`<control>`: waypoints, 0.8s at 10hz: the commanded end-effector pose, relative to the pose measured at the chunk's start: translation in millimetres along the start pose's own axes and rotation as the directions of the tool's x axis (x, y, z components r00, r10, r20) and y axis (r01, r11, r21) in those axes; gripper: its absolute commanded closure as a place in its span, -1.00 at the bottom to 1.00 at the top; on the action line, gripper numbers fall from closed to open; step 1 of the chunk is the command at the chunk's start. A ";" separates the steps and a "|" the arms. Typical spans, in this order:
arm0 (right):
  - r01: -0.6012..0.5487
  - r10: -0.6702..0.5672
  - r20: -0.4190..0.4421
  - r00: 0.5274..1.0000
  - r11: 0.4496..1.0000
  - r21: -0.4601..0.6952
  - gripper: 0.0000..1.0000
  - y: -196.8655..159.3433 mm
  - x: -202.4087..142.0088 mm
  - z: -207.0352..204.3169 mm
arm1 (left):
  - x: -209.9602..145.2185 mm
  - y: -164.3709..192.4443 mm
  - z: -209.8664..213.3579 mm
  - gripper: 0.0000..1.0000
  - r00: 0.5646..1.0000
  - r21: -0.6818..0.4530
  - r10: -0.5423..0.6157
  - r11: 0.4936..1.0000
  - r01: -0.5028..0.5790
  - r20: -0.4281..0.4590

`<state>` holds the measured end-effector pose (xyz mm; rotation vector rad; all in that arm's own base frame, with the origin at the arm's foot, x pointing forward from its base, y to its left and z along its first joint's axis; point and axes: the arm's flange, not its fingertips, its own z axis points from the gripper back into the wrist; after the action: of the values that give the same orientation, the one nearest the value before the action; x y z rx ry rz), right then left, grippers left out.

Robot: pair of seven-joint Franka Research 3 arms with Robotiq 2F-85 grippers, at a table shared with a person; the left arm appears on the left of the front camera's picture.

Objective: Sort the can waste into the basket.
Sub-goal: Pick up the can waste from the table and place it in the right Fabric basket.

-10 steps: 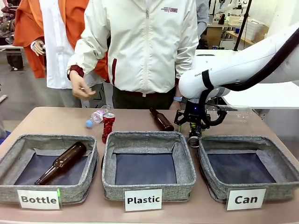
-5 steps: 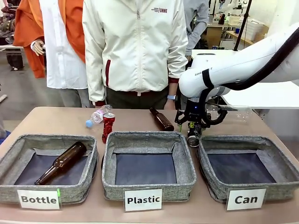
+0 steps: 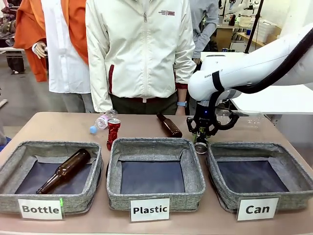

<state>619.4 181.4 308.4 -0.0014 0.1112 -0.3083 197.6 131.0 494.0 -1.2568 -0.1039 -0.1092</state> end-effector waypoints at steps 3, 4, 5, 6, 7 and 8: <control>0.033 -0.032 0.024 0.999 0.999 -0.035 1.00 3.7 7.7 0.1 | 4.1 2.0 -15.8 -0.96 1.000 -0.028 0.007 1.000 -0.008 -0.030; 0.035 -0.034 0.024 0.999 0.999 -0.033 1.00 2.4 8.3 0.3 | 4.1 2.0 -15.8 -0.96 1.000 -0.028 0.007 1.000 -0.008 -0.030; 0.029 -0.029 0.023 0.999 0.999 -0.030 1.00 2.2 6.2 2.7 | 4.1 2.0 -15.8 -0.96 1.000 -0.028 0.007 1.000 -0.008 -0.030; 0.006 -0.006 0.034 0.999 1.000 -0.016 1.00 1.2 2.2 17.1 | 4.1 2.0 -15.8 -0.96 1.000 -0.028 0.007 1.000 -0.008 -0.030; -0.048 0.047 0.026 0.999 0.998 0.033 1.00 -2.8 -6.0 44.8 | 4.1 2.0 -15.8 -0.96 1.000 -0.028 0.007 1.000 -0.008 -0.030; -0.126 0.125 0.020 0.992 0.990 0.063 1.00 -12.2 -20.4 84.3 | 4.1 2.0 -15.8 -0.96 1.000 -0.028 0.007 1.000 -0.008 -0.030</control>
<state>618.0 181.9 354.8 0.0245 0.0743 -0.2612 205.1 113.0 488.2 -1.2762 -0.0692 -0.1157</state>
